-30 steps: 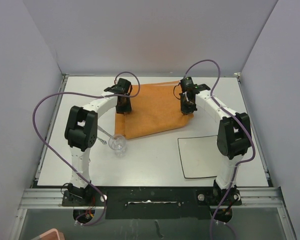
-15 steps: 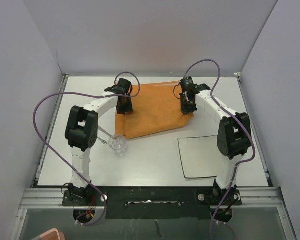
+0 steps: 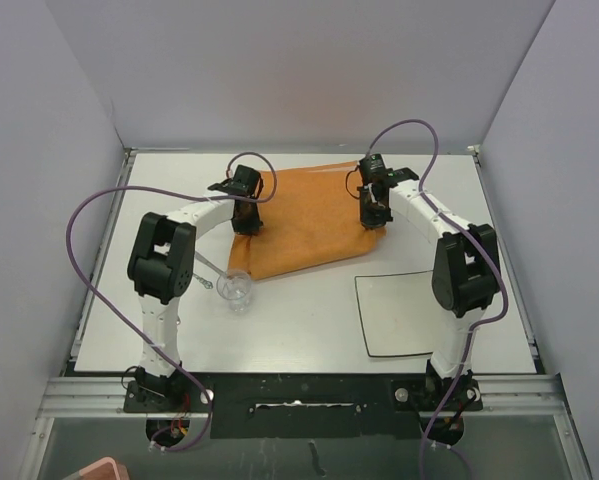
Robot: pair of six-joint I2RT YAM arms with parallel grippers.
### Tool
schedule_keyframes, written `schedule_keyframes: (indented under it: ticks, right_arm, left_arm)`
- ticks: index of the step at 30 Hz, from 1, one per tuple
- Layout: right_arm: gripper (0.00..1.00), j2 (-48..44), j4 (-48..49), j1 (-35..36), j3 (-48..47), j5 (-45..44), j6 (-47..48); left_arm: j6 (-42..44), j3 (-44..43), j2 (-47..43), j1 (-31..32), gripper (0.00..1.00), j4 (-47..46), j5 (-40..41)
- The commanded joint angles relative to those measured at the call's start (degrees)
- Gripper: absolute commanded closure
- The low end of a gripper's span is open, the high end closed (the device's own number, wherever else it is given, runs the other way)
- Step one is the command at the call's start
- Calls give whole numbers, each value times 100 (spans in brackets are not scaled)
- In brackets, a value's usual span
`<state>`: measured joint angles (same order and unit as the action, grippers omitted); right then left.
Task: Set the dinner table for one person
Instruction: Flatten out the napkin at the center of the board.
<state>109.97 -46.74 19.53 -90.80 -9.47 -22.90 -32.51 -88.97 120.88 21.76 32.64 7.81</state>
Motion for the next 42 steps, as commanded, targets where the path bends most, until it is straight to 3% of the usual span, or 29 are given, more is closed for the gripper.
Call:
schedule_keyframes:
  ticks: [1, 15, 42]
  right_arm:
    - [100, 46, 122, -2, -295, -98, -20]
    - [100, 42, 182, -26, -391, -102, 4]
    - [100, 612, 1613, -243, -1502, -65, 51]
  left_arm:
    - [-205, 263, -183, -5, 100, -357, -605]
    - [-288, -902, -1, 26, 100, -465, -313]
    - [294, -935, -515, -405, 100, -1855, 283]
